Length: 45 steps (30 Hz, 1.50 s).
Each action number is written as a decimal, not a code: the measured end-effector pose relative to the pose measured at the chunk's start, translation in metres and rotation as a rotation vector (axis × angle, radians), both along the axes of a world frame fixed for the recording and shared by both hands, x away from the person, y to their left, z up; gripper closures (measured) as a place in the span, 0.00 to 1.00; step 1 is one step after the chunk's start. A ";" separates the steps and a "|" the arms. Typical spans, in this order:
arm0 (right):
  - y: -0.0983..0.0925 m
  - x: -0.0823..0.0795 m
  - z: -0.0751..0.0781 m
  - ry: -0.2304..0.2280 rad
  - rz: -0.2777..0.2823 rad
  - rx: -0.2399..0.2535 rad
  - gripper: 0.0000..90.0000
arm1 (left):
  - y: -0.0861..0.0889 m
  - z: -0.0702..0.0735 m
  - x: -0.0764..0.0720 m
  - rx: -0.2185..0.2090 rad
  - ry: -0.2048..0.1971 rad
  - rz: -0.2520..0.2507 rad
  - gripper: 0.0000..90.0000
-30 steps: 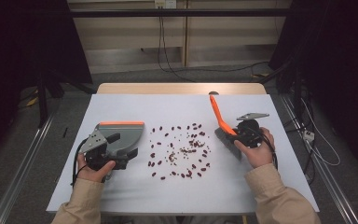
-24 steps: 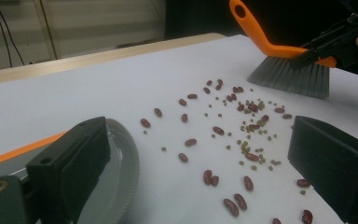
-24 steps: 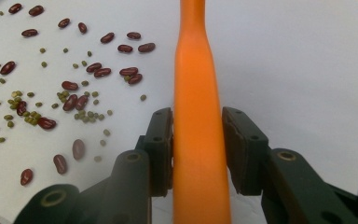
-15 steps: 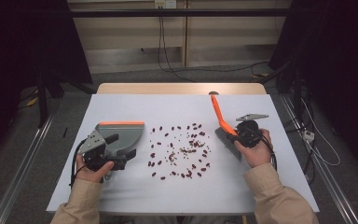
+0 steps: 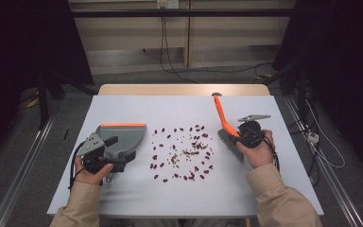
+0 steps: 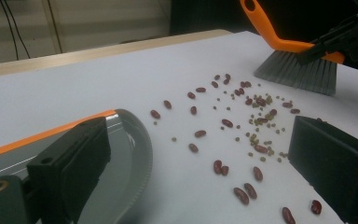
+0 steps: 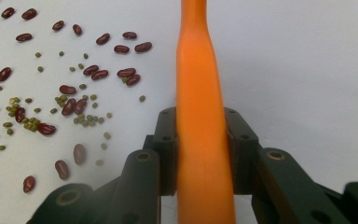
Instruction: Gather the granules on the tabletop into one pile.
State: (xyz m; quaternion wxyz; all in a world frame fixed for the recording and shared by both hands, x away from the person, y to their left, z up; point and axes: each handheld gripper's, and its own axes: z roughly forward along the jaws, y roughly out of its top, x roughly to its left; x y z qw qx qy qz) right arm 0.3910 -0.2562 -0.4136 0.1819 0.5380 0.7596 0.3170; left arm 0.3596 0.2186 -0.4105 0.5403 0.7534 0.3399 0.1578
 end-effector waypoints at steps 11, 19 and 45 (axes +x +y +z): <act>-0.005 0.001 0.002 -0.022 -0.014 0.050 0.79 | 0.002 -0.004 0.001 -0.002 0.005 -0.003 0.06; -0.001 0.007 0.006 -0.064 0.007 0.078 0.79 | 0.007 -0.007 -0.002 -0.018 0.009 0.008 0.06; 0.031 0.086 -0.007 -0.210 0.174 -0.008 0.79 | 0.011 -0.010 -0.005 -0.034 0.031 0.006 0.06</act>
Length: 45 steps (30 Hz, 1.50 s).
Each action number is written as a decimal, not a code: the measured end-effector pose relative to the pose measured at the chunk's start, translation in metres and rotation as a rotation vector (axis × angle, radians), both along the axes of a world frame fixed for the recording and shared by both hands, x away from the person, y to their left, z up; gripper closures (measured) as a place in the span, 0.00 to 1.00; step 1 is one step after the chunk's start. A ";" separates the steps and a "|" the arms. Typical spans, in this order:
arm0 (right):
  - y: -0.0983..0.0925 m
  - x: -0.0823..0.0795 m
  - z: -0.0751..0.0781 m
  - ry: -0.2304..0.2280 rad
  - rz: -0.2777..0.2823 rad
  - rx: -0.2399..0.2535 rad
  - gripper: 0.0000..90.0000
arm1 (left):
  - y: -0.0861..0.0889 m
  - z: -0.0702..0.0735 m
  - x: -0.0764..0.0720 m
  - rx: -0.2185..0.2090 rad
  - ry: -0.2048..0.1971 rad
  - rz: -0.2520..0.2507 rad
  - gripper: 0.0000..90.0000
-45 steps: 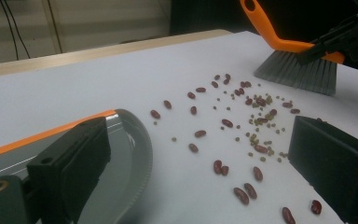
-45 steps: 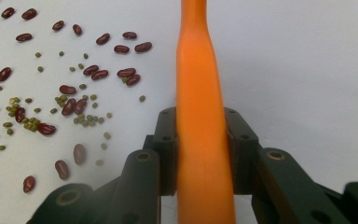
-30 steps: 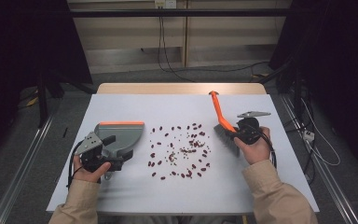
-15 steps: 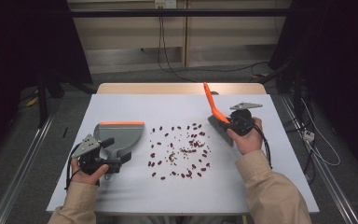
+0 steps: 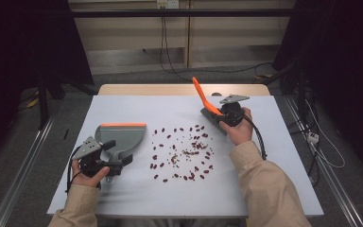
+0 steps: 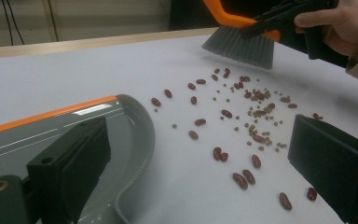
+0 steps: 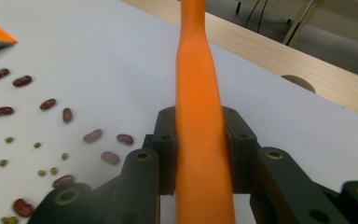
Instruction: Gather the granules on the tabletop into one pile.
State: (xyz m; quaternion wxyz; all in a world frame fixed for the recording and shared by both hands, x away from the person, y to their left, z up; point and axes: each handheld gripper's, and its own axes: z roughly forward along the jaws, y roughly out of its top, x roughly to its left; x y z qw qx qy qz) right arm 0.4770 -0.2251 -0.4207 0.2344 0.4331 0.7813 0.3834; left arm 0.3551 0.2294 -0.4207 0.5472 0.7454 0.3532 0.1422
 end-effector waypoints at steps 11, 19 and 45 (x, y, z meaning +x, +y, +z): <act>0.019 0.011 -0.011 -0.040 0.172 -0.124 0.79 | 0.000 -0.001 0.000 0.010 0.006 0.006 0.06; 0.026 -0.004 -0.006 -0.016 0.308 -0.190 0.79 | 0.003 -0.002 -0.001 0.015 0.005 0.017 0.06; 0.030 -0.059 -0.002 -0.003 0.455 -0.160 0.79 | 0.003 0.000 -0.004 0.018 0.000 0.022 0.06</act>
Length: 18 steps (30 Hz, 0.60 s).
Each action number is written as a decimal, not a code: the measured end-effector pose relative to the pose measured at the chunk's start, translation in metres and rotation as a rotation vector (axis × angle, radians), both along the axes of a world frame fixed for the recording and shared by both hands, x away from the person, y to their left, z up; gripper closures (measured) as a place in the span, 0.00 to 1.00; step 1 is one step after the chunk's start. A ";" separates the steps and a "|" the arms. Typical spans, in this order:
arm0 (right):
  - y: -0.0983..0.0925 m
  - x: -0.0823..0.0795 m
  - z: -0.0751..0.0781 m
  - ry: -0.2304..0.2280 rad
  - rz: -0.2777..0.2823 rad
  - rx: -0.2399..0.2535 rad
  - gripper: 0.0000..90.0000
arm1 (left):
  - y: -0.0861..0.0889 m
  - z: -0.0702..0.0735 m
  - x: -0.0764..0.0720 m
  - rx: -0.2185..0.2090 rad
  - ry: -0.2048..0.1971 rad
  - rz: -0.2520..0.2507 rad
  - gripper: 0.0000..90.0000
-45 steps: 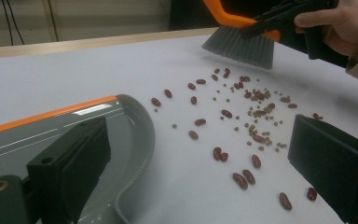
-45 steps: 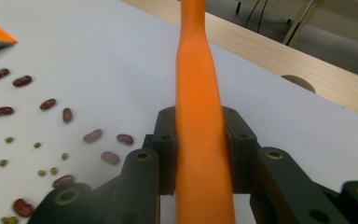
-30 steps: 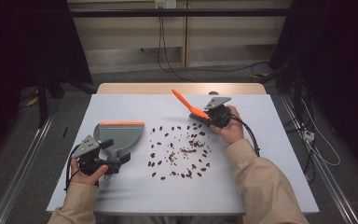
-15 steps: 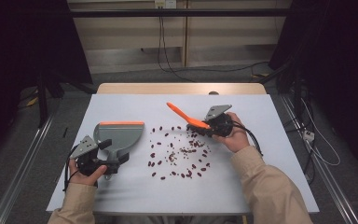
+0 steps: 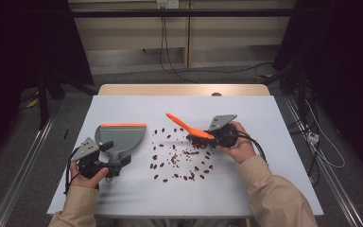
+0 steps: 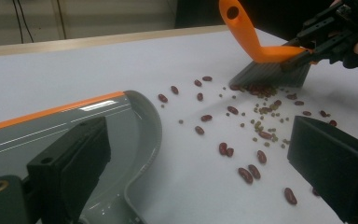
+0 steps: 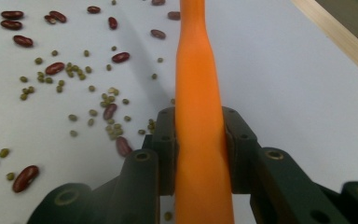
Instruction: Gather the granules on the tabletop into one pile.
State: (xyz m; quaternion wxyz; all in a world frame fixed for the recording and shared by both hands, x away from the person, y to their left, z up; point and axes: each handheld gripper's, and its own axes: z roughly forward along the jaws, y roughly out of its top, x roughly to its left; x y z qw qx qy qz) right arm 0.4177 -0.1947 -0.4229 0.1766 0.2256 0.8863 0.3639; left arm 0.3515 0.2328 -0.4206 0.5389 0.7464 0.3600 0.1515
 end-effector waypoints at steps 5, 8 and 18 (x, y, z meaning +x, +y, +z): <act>0.001 -0.009 0.000 -0.005 0.011 0.004 0.79 | 0.000 0.000 0.000 -0.001 -0.003 0.000 0.06; 0.002 -0.014 0.001 -0.001 0.016 0.009 0.79 | 0.000 0.000 0.000 0.000 -0.004 0.000 0.06; -0.003 -0.005 0.011 -0.026 -0.022 0.085 0.79 | -0.001 0.000 -0.001 0.000 -0.001 0.003 0.06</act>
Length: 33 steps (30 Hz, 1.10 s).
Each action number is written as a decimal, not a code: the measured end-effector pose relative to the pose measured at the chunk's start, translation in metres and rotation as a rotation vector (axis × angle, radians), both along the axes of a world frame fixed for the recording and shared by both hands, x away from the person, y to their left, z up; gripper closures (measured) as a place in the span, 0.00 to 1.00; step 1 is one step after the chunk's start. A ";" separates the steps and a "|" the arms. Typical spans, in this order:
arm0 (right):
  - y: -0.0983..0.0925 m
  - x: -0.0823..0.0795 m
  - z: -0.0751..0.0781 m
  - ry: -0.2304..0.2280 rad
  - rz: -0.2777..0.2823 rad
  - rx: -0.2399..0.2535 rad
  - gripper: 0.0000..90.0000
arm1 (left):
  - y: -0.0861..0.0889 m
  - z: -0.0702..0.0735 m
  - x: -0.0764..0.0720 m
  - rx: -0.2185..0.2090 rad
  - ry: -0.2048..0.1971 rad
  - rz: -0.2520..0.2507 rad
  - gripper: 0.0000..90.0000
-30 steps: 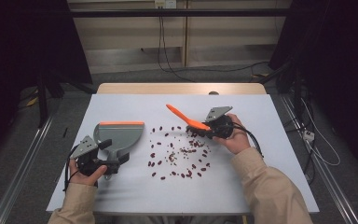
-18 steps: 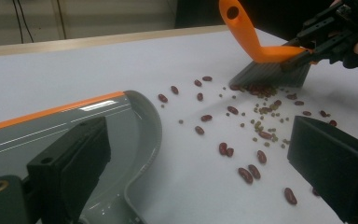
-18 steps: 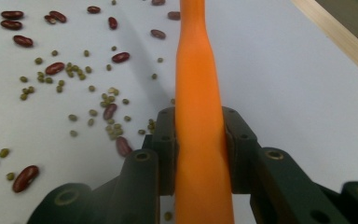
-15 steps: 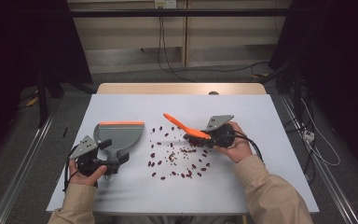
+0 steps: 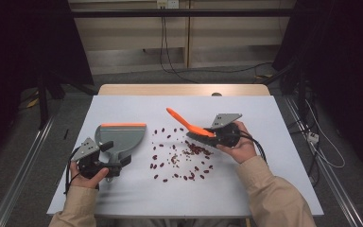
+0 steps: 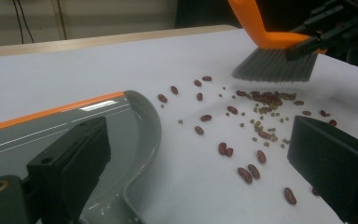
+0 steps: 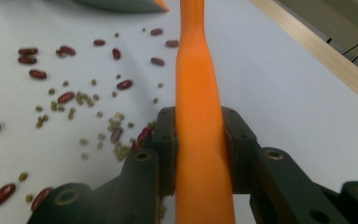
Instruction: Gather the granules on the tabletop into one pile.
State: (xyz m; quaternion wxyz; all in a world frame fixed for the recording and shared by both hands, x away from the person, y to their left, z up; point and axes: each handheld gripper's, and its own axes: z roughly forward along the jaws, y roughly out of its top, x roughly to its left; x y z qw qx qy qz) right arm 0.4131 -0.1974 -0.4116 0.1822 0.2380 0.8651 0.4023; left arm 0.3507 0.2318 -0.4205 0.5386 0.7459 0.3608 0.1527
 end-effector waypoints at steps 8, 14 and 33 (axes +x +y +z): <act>0.005 0.030 0.001 -0.022 -0.055 0.023 0.79 | 0.001 -0.001 0.001 -0.001 0.004 -0.002 0.06; 0.018 0.056 -0.005 -0.040 -0.077 0.008 0.79 | 0.001 -0.001 0.001 0.001 0.005 -0.007 0.06; 0.066 0.085 -0.021 -0.056 0.071 -0.045 0.79 | 0.004 -0.002 0.003 -0.004 0.009 0.009 0.06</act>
